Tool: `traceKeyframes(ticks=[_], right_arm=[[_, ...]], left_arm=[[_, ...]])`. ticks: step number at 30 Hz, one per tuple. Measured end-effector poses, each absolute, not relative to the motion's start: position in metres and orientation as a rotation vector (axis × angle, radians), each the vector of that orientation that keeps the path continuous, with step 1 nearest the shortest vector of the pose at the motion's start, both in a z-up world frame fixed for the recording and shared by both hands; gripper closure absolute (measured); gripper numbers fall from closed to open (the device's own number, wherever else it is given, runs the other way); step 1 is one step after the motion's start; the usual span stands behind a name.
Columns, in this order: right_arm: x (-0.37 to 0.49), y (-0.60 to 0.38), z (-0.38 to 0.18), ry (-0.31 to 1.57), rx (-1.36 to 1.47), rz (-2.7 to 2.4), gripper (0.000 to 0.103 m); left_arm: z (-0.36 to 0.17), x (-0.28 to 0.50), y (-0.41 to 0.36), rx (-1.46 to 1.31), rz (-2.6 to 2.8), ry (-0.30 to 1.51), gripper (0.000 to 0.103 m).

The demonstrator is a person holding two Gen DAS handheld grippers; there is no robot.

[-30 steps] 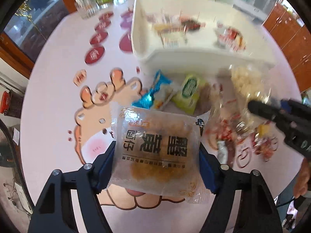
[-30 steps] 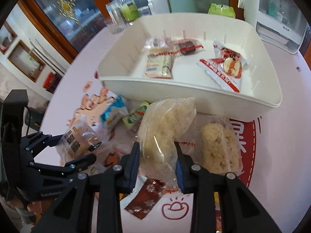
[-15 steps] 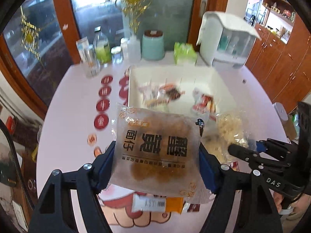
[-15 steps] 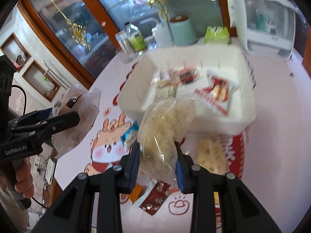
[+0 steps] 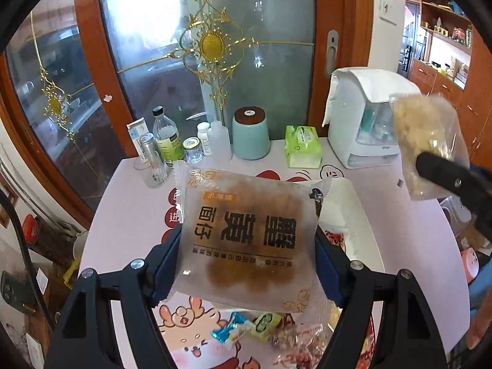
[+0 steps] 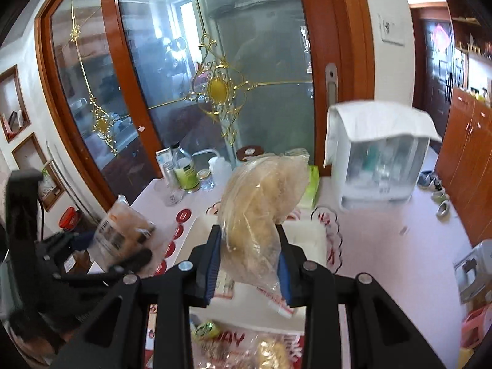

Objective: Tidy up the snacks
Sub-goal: 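Lower both bags into the white tray and open both tools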

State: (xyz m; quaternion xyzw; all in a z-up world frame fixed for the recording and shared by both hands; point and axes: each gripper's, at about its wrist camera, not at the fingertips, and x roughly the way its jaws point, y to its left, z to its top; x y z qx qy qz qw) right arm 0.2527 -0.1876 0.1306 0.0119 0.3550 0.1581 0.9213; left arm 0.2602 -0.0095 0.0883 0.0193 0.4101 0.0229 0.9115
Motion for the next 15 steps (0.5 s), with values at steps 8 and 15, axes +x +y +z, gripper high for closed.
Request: traceKeyframes(ticks=[8, 15], right_arm=[[0.302, -0.159, 0.065, 0.897, -0.111, 0.28, 0.07], [0.325, -0.158, -0.019, 1.06, -0.098, 0.249, 0.07]], left_arm=[[0.025, 0.305, -0.02, 0.054, 0.034, 0.972, 0.027], [-0.04, 0.332, -0.024, 0.124, 0.038, 1.088, 0.027]])
